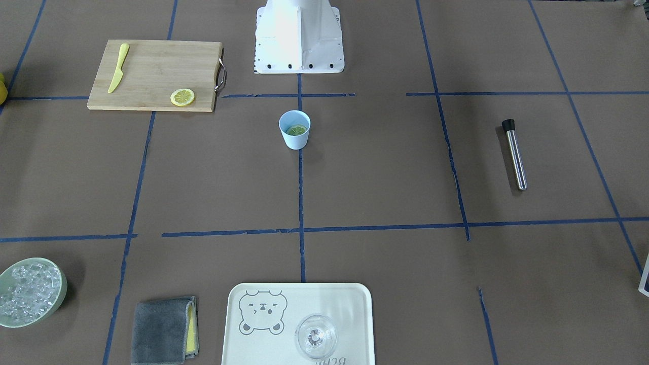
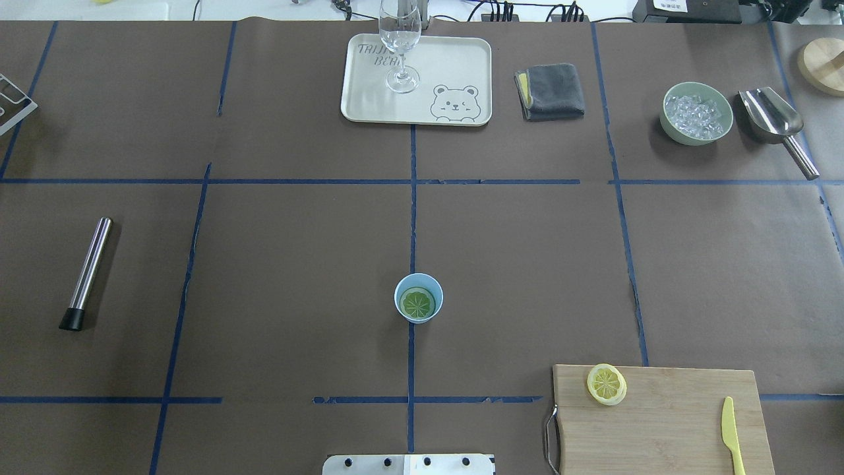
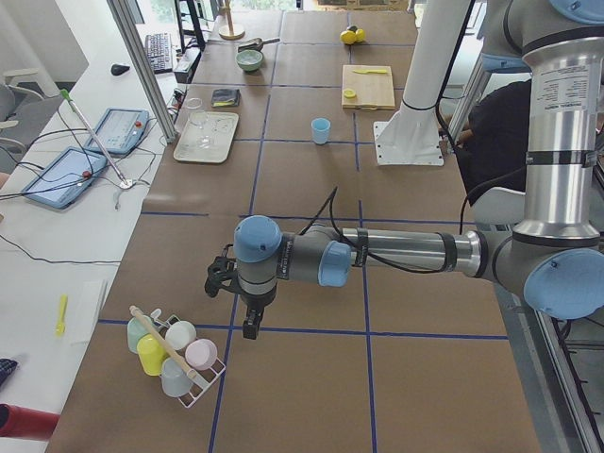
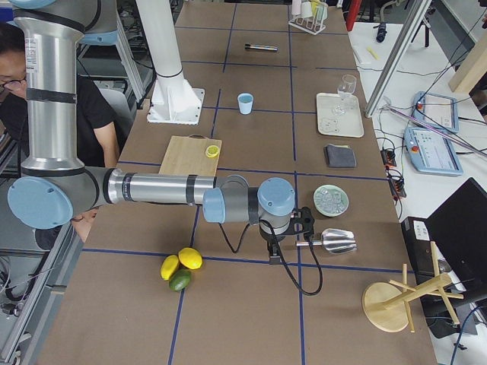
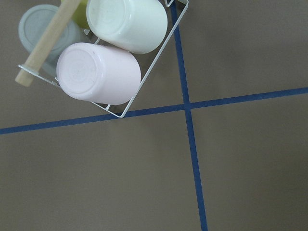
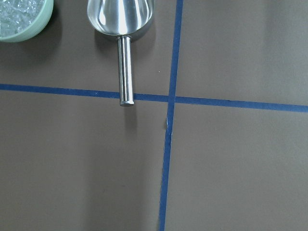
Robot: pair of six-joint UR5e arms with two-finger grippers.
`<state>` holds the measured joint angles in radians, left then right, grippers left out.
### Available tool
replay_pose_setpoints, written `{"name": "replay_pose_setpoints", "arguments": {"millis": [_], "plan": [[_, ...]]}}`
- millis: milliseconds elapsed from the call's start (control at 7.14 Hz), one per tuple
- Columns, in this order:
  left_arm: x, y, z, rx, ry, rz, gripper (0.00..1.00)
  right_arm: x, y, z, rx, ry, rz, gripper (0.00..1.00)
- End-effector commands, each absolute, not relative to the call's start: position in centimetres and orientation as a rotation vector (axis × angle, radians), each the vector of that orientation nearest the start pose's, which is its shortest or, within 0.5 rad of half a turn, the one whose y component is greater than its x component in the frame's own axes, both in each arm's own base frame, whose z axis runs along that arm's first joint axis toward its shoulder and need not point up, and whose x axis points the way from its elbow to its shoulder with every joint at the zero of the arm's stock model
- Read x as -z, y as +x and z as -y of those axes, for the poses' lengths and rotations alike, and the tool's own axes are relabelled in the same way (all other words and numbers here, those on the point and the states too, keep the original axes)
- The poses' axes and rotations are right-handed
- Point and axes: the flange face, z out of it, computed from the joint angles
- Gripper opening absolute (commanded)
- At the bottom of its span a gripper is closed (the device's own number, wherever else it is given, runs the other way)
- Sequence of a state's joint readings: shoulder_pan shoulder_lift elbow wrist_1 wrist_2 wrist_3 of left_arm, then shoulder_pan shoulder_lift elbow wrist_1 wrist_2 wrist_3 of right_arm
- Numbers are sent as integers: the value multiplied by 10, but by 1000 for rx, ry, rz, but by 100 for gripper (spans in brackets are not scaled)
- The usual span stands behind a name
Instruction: Squeeze lemon into cup
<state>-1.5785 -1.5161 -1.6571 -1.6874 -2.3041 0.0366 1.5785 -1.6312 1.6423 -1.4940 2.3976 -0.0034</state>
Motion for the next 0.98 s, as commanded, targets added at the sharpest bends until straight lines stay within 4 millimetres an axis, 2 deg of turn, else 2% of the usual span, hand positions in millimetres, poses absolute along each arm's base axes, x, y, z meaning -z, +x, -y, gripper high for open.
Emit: {"name": "replay_pose_setpoints", "arguments": {"millis": [0,841], "plan": [[-634,-70,478,-76,155,-729,100,-636,64,472,23,91,828,100],[-635,-70,478,-66,155,-730,100,-629,63,473,31,105,829,100]]}}
